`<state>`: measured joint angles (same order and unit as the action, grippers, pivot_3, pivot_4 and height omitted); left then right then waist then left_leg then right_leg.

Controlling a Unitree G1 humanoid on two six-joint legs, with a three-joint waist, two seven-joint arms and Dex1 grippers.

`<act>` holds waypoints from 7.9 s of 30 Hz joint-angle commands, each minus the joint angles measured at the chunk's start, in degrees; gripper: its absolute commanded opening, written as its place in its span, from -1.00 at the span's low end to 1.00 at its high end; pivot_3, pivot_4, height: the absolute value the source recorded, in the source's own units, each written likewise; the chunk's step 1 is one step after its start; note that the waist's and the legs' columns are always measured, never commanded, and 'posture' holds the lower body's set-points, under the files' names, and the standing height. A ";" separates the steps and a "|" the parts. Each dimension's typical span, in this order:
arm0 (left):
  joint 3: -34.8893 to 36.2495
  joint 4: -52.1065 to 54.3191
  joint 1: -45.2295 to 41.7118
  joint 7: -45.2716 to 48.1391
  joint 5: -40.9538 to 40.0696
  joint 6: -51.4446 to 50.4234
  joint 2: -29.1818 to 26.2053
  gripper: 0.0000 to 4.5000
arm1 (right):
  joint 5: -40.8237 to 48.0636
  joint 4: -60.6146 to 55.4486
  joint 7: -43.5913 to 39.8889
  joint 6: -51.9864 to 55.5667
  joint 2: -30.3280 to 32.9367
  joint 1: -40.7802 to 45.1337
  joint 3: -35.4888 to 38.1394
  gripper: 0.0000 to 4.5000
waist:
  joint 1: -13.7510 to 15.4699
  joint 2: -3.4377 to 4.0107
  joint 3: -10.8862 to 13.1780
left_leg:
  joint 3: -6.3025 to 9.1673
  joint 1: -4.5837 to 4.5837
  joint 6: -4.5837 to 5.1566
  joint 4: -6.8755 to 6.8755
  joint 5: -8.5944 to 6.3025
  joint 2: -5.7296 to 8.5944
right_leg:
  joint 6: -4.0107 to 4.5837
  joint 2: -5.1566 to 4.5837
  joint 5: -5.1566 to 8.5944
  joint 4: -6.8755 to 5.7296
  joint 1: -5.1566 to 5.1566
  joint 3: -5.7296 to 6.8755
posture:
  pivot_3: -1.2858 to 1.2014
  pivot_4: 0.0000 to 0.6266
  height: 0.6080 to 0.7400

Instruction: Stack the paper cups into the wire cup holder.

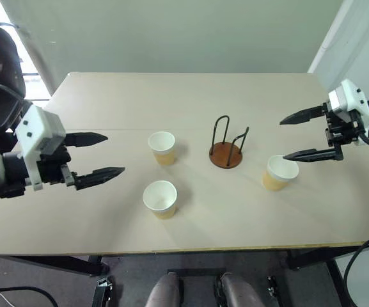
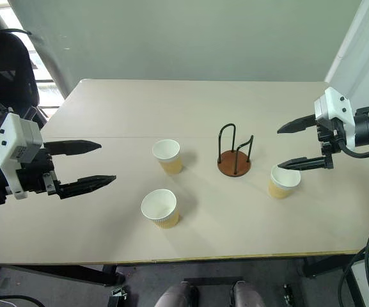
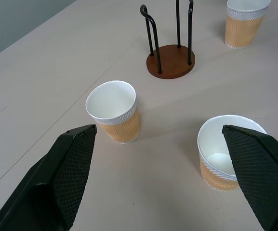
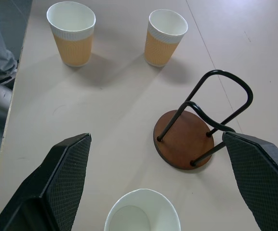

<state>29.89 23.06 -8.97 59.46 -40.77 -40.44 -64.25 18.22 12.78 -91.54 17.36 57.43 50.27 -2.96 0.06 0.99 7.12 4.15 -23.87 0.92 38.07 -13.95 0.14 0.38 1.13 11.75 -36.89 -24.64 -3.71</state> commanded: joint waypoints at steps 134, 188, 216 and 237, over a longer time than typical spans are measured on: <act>-3.90 0.93 -7.39 3.52 -3.31 1.58 -2.03 1.00 | -5.65 -32.91 7.21 8.00 0.98 -13.13 -15.22 0.98 | -0.23 -0.43 -0.05 | 0.10 -0.11 -0.34 -0.03 0.13 -0.16 | 0.25 0.17 -0.05 -0.04 -0.16 0.11 | 0.03 -0.52 1.00; 6.38 9.99 -0.28 7.07 -12.07 -6.46 -5.84 1.00 | 0.45 -11.92 -0.96 -5.40 6.20 5.05 -8.47 -0.99 | -0.34 -0.31 0.20 | 0.08 -0.03 -0.33 -0.06 0.01 -0.24 | 0.24 0.26 0.02 -0.03 -0.08 0.09 | 0.03 -0.52 1.00; 5.69 12.22 2.13 5.93 -11.51 -6.13 -5.25 1.00 | 0.71 -26.40 -0.96 1.26 -9.98 7.55 -20.03 -0.99 | -0.68 -0.47 0.12 | 0.11 0.07 -0.47 -0.07 -0.02 -0.45 | 0.64 0.49 0.15 -0.11 -0.08 0.13 | 0.03 -0.52 1.00; 7.06 13.26 3.35 5.42 -12.03 -6.41 -5.64 1.00 | -2.83 -24.35 -0.96 -3.30 -10.08 7.71 -21.64 -0.15 | -0.69 -0.47 0.12 | 0.11 0.08 -0.47 -0.06 -0.02 -0.46 | 0.66 0.49 0.14 -0.11 -0.07 0.13 | 0.03 -0.52 1.00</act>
<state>35.45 36.26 -5.15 64.66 -52.84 -47.59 -69.13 15.48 -11.33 -92.27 14.55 47.17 56.98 -25.72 -0.63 0.53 7.24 4.26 -23.79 0.46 38.01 -13.97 -0.32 1.03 1.62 11.88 -37.01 -24.71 -3.58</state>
